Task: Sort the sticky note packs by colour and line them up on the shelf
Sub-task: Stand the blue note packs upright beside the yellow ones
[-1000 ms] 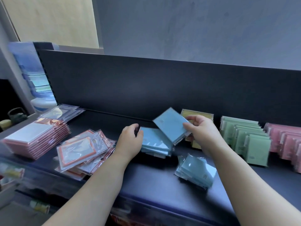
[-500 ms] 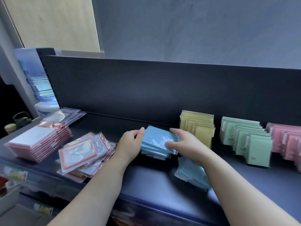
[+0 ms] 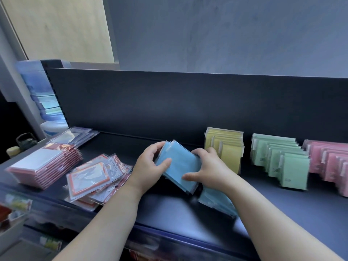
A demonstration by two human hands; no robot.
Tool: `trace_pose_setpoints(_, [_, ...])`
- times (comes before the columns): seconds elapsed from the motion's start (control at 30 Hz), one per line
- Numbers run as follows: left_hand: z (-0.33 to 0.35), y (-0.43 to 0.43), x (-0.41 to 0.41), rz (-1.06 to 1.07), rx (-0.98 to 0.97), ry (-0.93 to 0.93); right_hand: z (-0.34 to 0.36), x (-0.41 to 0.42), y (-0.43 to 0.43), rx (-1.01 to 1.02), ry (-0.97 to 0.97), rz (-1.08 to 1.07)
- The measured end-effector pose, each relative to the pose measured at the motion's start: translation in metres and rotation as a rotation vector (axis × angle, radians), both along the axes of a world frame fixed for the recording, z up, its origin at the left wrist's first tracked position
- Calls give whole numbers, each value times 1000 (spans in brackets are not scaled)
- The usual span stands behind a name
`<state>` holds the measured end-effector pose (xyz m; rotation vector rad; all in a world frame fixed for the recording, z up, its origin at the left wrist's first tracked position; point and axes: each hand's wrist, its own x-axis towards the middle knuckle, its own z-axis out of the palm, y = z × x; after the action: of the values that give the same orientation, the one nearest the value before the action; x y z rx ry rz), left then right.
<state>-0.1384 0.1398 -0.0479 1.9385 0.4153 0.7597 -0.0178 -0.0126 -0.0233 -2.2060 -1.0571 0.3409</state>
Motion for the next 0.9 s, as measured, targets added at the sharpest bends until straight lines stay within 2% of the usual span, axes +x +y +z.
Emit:
trace_pose_setpoints(0.13, [-1, 1, 1, -11, -124, -81, -1, -9, -1, 65, -209, 74])
trace_pose_setpoints(0.23, [1, 1, 4, 11, -303, -117, -2, -13, 0, 47, -358, 150])
trace_pose_setpoints(0.33, [11, -3, 4, 64, -466, -142, -2, -14, -1, 12, -407, 233])
trace_pose_setpoints(0.47, [13, -1, 1, 126, -519, -79, -4, -12, -1, 17, -384, 287])
trace_pose_setpoints(0.57, [11, -4, -5, 137, -524, -35, -3, -10, 0, 35, -372, 295])
trace_pose_setpoints(0.73, [5, -9, -14, 41, -541, -78, -3, -8, -2, 34, -311, 274])
trace_pose_setpoints(0.8, [4, -11, -19, -58, -485, -45, -4, -8, -3, 48, -298, 275])
trace_pose_setpoints(0.9, [2, -10, -27, -109, -273, 59, -2, -7, -3, 86, -236, 241])
